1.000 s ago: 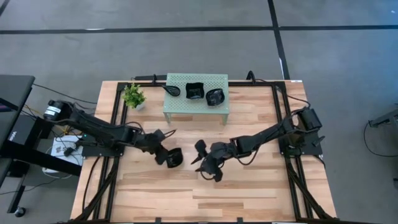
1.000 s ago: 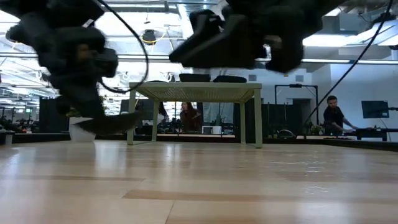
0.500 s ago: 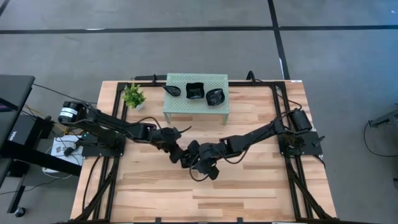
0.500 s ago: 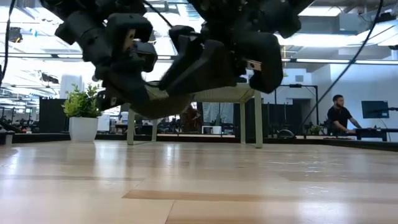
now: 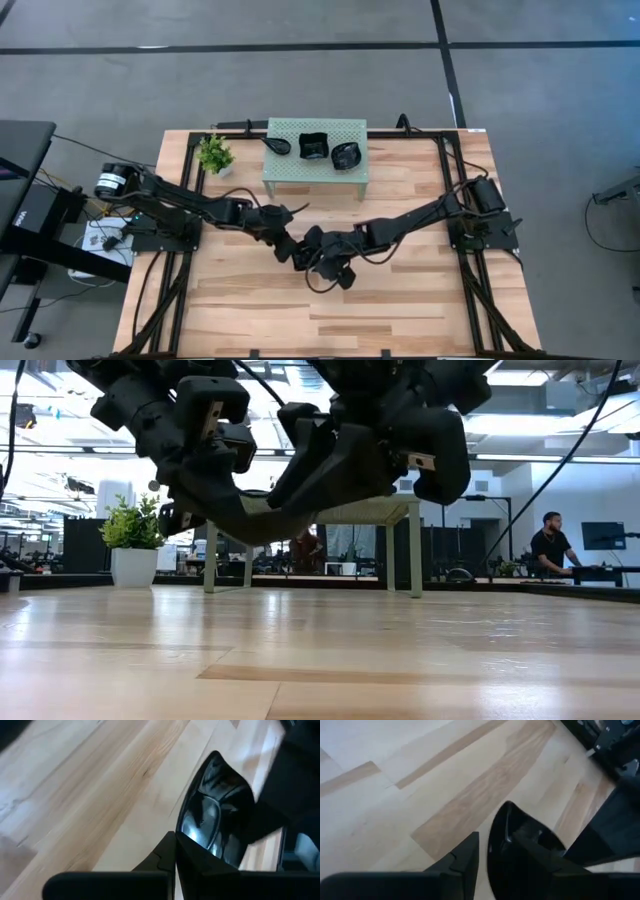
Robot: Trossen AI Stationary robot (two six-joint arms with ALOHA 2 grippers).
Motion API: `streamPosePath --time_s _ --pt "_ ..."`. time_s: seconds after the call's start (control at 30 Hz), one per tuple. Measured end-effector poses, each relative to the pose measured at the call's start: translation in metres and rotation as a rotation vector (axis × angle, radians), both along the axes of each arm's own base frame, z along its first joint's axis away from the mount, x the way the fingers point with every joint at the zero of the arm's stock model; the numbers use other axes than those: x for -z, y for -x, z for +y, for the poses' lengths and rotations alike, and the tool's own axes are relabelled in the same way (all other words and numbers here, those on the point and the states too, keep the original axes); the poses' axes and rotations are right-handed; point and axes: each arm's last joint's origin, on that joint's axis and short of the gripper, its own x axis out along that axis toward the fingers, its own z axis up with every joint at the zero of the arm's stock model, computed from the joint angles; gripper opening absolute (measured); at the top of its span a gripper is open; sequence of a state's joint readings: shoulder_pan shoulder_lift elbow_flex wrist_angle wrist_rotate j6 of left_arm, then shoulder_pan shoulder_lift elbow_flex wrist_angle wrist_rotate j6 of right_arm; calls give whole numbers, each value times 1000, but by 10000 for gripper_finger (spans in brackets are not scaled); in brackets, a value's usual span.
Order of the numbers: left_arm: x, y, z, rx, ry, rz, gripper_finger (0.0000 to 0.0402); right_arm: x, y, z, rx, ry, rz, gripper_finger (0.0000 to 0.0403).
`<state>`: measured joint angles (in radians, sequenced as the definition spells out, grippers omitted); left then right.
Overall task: Pick & Place Mini shaped plates
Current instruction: Stack the leaf shaped plate on top of the other leaf shaped plate on the shelf
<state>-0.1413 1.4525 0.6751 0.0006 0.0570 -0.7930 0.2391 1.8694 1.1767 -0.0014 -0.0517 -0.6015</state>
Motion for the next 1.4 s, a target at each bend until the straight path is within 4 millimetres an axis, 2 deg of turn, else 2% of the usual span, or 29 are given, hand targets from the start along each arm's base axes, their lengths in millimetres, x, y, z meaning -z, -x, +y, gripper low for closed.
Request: streamPosePath --time_s 0.4,0.8,1.17,1.4 --pt "-2 0 0 1 2 -18 6 2 1 -3 7 4 16 97" --pt "-3 -1 0 -4 0 -34 12 3 1 -8 23 2 38 5" --pt "-4 -2 0 -18 -13 -41 12 7 3 -13 71 -22 103 4" --pt "-4 -2 1 -11 -54 -47 20 8 7 -3 72 -42 124 2"
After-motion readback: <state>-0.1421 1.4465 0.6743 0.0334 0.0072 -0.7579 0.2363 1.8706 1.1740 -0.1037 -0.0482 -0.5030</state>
